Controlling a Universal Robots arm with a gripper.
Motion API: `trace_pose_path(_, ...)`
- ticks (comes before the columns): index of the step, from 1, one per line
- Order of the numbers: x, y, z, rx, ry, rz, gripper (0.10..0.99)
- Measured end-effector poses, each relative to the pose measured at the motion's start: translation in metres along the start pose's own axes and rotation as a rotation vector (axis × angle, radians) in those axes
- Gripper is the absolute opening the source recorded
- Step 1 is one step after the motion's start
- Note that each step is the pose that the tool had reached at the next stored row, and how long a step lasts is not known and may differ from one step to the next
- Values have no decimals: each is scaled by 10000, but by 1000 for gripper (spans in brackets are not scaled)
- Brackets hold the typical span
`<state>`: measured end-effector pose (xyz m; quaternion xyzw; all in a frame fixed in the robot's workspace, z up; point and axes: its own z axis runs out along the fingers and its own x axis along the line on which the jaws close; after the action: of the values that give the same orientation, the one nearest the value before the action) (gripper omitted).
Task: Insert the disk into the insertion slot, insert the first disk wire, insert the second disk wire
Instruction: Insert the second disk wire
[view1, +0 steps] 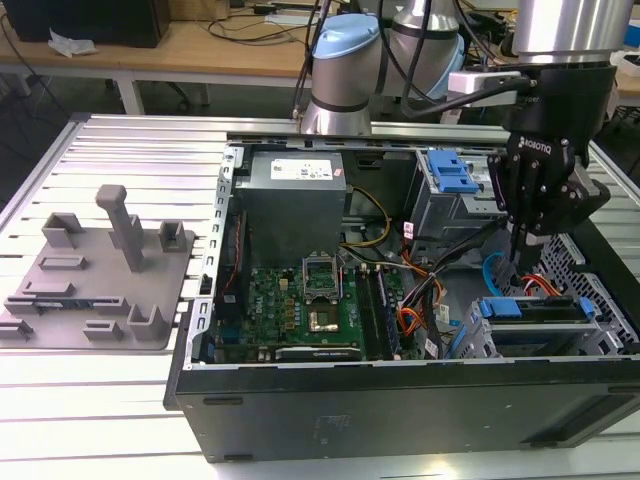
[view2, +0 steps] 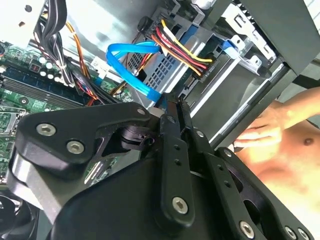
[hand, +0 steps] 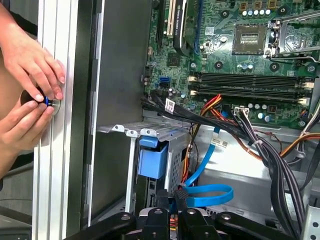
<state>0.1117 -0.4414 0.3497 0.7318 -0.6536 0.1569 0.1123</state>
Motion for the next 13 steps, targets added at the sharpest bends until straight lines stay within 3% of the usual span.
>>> trace_pose_path(4,-22,-2,-3,58,2,-144,161)
trace_pose_path(8,-21,-15,-2,52,-17,-118,161)
trace_pose_path(9,-21,-16,-3,23,-41,-37,161)
trace_pose_path(11,-11,-13,4,-39,-229,182,161)
trace_pose_path(13,47,-7,26,-37,-244,185,161)
